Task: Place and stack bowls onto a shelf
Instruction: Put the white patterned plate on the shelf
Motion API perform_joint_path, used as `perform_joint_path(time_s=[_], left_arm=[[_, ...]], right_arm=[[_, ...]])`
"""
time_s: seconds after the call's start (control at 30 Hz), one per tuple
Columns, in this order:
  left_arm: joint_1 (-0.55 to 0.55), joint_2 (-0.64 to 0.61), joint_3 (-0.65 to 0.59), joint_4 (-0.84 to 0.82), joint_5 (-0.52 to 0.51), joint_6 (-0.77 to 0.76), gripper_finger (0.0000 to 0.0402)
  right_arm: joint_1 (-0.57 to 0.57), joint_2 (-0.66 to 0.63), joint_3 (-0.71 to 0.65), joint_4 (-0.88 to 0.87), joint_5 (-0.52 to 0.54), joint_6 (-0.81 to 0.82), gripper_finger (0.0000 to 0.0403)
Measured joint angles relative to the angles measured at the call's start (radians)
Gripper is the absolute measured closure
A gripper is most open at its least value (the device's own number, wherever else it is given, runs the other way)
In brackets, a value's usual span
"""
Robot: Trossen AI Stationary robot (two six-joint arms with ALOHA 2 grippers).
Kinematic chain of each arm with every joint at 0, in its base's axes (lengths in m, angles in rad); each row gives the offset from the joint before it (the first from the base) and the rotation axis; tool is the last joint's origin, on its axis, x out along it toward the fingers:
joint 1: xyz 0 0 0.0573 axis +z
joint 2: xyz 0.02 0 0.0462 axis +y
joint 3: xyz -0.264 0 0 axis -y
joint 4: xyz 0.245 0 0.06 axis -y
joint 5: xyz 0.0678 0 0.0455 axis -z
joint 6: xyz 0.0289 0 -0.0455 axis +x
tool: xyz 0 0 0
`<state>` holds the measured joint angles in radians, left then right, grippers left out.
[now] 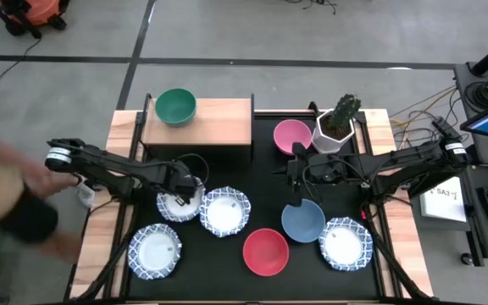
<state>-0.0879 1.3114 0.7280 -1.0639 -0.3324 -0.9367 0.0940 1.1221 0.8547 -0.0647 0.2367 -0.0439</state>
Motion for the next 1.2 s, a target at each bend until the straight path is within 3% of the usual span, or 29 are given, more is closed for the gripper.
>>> perform_joint_path(time_s=[0.13, 0.47, 0.67, 0.93, 1.2], left_arm=[[0.001, -0.039, 0.007, -0.003, 0.036, -0.011, 0.0365], [0.001, -0.082, -0.056, -0.008, 0.001, -0.054, 0.0242], [0.001, -0.067, -0.108, 0.042, 0.001, -0.072, 0.0213], [0.001, -0.057, -0.122, 0.085, 0.001, -0.072, 0.0248], [0.001, -0.056, -0.122, 0.087, 0.000, -0.072, 0.0355]], right_arm=[[0.000, 0.000, 0.000, -0.006, 0.000, 0.008, 0.0390], [0.000, 0.000, 0.000, -0.006, 0.000, 0.010, 0.0390], [0.000, 0.000, 0.000, -0.006, -0.001, 0.010, 0.0390], [0.000, 0.000, 0.000, -0.006, -0.001, 0.025, 0.0390], [0.000, 0.000, 0.000, -0.006, -0.001, 0.031, 0.0390]])
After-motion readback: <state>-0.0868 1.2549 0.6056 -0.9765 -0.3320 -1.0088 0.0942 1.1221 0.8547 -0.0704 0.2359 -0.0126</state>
